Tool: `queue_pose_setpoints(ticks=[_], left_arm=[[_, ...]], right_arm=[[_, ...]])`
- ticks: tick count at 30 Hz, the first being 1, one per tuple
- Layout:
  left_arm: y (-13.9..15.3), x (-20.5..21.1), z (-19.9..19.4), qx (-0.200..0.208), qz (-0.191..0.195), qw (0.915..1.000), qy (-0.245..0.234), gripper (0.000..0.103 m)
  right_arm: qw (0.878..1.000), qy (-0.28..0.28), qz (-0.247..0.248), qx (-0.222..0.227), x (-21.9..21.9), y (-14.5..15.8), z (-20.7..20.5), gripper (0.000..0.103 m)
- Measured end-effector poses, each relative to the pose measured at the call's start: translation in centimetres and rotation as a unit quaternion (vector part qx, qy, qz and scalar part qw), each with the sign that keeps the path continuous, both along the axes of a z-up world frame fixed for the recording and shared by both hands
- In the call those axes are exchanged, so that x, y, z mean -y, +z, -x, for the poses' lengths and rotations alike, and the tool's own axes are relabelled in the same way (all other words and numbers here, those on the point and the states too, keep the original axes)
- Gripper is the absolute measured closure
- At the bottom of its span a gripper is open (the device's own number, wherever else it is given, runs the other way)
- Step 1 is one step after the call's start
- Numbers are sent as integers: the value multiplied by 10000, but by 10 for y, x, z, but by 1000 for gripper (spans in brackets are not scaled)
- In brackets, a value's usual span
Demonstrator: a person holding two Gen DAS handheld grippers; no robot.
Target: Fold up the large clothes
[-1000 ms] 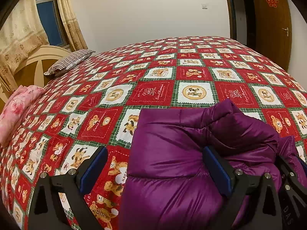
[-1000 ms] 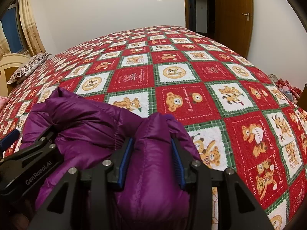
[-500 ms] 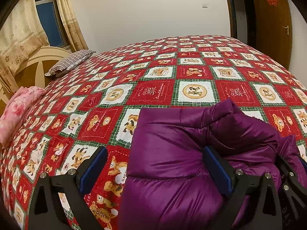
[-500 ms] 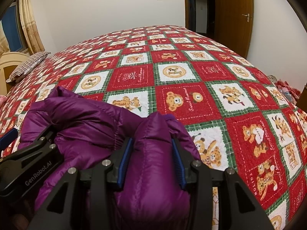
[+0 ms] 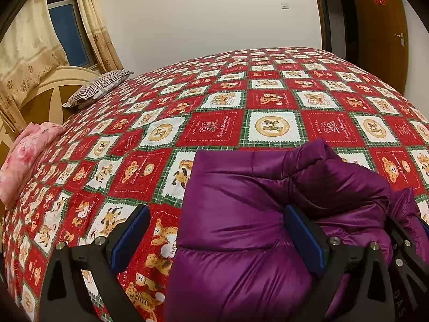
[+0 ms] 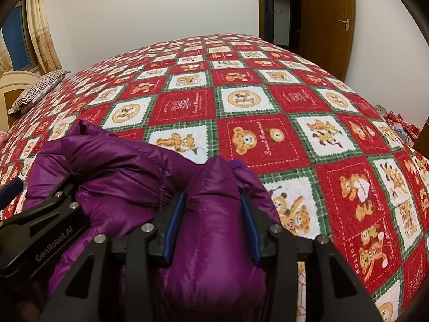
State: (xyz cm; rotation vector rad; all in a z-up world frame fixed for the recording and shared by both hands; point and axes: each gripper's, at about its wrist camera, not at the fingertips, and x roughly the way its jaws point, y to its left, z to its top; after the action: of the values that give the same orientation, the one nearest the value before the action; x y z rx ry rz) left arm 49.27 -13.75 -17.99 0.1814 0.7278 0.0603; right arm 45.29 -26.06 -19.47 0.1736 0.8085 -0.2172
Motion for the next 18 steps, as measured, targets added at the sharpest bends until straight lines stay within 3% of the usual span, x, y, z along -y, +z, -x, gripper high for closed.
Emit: queue_pose_setpoints(ticks=[5,8,10,12,15,18], left_arm=[[0,0,-2,-81,32,10000,-36,3],[9,-16,2,-378,462,9976,-341,3],[23,-35,16,-368,844,9950,-386,3],[35,-54,39,-229,1193,9911,-550,3],[36,-78,71,-185,1438,9862,-800,3],[12,-86,80,-667,1645,9798,-924,3]], right_arm=[[10000,2,-15,-2,0,0,0,57],[9999,46,-103,-43,2,1,-1,55],[9995,134,-280,-92,9,8,7,47],[9986,120,-512,59,18,20,29,28],[9969,34,-668,424,32,30,67,22],[9959,134,-817,362,35,20,87,22]])
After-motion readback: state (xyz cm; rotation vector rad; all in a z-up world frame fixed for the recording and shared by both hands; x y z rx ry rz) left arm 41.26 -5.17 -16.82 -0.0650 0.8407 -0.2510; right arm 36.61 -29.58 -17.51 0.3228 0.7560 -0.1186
